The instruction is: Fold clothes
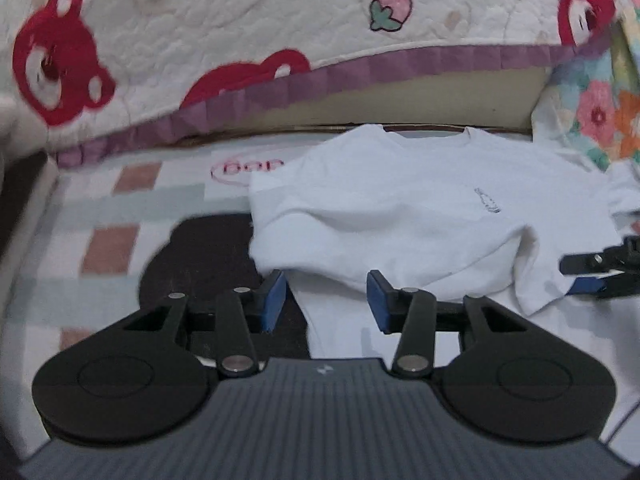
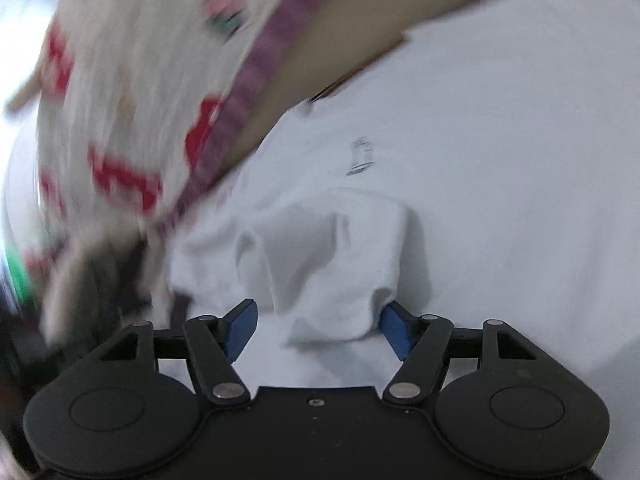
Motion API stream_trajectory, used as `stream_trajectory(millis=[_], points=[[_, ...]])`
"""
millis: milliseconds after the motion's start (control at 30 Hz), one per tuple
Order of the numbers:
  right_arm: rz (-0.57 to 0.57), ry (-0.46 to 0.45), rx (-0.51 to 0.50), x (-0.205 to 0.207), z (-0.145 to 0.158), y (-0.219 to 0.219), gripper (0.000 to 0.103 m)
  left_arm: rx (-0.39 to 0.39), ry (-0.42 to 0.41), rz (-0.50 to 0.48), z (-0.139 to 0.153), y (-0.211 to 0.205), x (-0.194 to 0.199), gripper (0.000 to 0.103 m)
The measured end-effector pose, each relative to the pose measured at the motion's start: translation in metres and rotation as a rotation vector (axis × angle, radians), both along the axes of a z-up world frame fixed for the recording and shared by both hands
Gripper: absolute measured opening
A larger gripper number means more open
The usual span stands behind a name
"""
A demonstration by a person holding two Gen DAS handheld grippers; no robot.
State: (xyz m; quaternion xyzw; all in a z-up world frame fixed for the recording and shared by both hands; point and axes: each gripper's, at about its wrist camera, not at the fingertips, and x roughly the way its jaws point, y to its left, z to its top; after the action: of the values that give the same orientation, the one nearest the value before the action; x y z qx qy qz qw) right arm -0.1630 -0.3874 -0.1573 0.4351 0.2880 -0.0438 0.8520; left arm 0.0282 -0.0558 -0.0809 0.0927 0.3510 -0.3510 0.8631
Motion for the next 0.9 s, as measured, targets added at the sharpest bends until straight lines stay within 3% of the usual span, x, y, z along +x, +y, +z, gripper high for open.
stream_trajectory(millis=[100,133,167,200,233,433,567,733,833,900], points=[[-0.105,-0.020,0.128,-0.001,-0.007,-0.011,0.072,0.014,0.022,-0.001,-0.006,-0.001,0.001,0.044],[-0.114,-0.016,0.129,0.005,-0.006,-0.014,0.072,0.025,0.014,-0.008,-0.008,-0.002,0.000,0.044],[-0.117,-0.011,0.117,0.012,-0.003,-0.018,0.059,0.037,0.001,-0.014,-0.009,-0.005,0.000,0.045],[-0.102,-0.002,0.078,0.021,0.003,-0.020,0.019,0.049,-0.013,-0.019,-0.009,-0.007,-0.001,0.045],[-0.072,0.006,0.031,0.028,0.009,-0.022,0.006,0.062,-0.023,-0.025,-0.010,-0.009,-0.001,0.045],[-0.102,-0.068,-0.172,0.036,0.070,-0.055,0.007,0.078,-0.045,-0.031,-0.010,-0.011,0.002,0.046],[-0.086,0.016,-0.440,0.039,0.105,-0.076,0.007,0.069,-0.020,-0.032,-0.013,-0.012,0.002,0.047],[-0.161,0.155,-0.424,0.029,0.084,-0.120,0.014,0.102,-0.016,-0.065,-0.019,-0.019,0.000,0.049],[-0.249,0.244,-0.433,0.020,0.065,-0.127,0.028,0.129,-0.042,-0.077,-0.022,-0.022,0.000,0.050],[-0.281,0.246,-0.434,0.010,0.060,-0.121,0.044,0.145,-0.058,-0.085,-0.026,-0.025,0.003,0.051]])
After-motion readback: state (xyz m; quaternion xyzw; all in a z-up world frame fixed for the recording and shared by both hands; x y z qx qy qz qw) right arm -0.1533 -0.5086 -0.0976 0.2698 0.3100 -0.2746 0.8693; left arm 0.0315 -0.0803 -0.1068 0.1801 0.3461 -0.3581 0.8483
